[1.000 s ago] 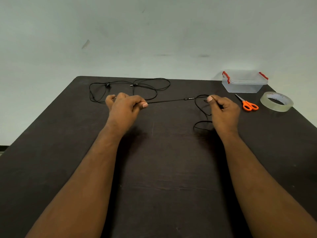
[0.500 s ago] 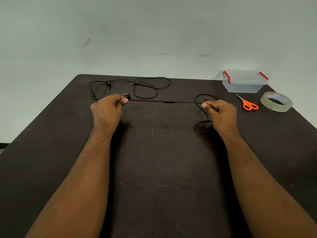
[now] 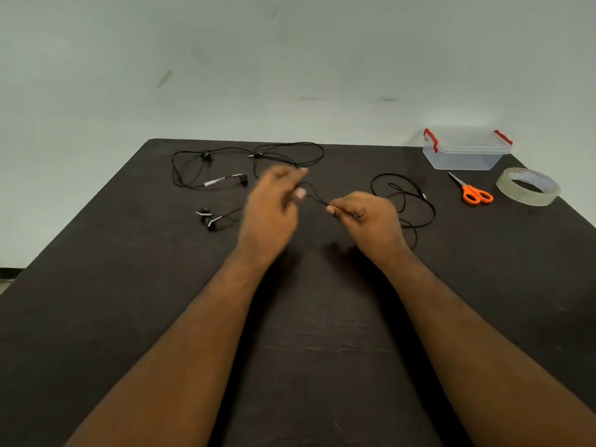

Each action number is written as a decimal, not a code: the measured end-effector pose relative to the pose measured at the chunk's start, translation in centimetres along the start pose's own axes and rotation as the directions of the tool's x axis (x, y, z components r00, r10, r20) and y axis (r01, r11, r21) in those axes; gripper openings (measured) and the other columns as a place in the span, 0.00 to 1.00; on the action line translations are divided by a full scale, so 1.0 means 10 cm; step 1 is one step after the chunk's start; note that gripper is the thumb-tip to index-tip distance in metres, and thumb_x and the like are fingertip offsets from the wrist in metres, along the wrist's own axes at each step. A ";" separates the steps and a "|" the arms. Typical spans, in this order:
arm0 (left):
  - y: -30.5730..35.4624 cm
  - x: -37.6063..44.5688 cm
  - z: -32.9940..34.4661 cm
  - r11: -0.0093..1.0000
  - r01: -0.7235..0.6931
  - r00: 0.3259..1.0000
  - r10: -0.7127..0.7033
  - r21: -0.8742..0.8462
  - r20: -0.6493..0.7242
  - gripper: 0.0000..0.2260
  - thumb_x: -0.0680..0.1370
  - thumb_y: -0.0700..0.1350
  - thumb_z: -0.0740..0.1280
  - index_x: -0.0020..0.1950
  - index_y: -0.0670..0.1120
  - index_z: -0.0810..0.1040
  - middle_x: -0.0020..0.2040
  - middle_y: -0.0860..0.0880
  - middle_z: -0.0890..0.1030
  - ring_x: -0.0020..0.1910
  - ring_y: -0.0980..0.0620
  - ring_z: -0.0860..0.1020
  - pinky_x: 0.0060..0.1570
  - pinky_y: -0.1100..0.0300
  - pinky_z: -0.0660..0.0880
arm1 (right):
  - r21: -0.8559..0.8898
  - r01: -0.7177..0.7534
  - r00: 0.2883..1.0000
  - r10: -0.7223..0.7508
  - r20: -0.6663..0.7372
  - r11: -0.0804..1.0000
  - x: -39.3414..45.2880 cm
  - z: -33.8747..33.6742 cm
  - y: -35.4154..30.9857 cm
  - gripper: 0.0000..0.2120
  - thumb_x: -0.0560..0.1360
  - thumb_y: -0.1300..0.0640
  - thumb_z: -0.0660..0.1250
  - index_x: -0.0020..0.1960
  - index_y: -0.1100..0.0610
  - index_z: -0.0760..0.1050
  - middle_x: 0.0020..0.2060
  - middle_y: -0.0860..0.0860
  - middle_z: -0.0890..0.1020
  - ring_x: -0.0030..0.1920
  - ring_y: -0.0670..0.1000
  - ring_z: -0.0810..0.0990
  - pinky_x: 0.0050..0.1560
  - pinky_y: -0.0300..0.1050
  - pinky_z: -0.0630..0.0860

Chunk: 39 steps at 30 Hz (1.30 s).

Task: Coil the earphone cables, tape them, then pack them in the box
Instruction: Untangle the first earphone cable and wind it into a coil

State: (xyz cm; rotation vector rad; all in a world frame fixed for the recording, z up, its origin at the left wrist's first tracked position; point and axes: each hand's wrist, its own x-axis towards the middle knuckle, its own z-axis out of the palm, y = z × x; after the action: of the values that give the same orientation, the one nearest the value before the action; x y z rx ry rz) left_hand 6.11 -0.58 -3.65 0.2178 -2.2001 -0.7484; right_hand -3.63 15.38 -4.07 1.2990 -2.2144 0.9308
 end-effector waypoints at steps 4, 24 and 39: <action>0.19 -0.16 0.26 0.908 0.232 0.954 -0.143 -0.349 0.262 0.13 0.79 0.43 0.67 0.63 0.44 0.79 0.47 0.50 0.83 0.35 0.52 0.82 0.31 0.63 0.78 | -0.023 0.056 0.998 -0.055 0.028 0.998 -0.02 -0.02 -0.06 0.10 0.77 0.57 0.68 0.43 0.62 0.83 0.35 0.56 0.82 0.37 0.57 0.81 0.34 0.54 0.76; -0.48 0.13 -0.38 0.957 0.280 0.960 -0.278 0.075 -0.038 0.06 0.74 0.45 0.73 0.48 0.45 0.85 0.42 0.51 0.82 0.41 0.55 0.78 0.43 0.68 0.71 | 0.022 -0.104 0.994 0.104 -0.034 0.994 -0.05 -0.21 0.31 0.06 0.75 0.55 0.70 0.48 0.57 0.84 0.35 0.54 0.83 0.37 0.54 0.81 0.39 0.53 0.79; -0.40 0.13 -0.48 0.855 0.457 0.885 -0.409 0.244 -0.222 0.21 0.77 0.42 0.66 0.68 0.57 0.73 0.70 0.54 0.73 0.63 0.48 0.76 0.59 0.52 0.72 | -0.114 -0.043 0.996 0.051 0.067 0.993 -0.07 -0.08 0.07 0.05 0.75 0.58 0.69 0.45 0.58 0.84 0.36 0.54 0.83 0.38 0.57 0.80 0.41 0.45 0.74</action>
State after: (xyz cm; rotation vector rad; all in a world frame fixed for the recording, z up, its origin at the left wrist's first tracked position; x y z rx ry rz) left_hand 8.38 -6.40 -2.66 0.9227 -2.1146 -0.6108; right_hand -3.92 16.67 -4.22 1.2502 -2.3239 0.7757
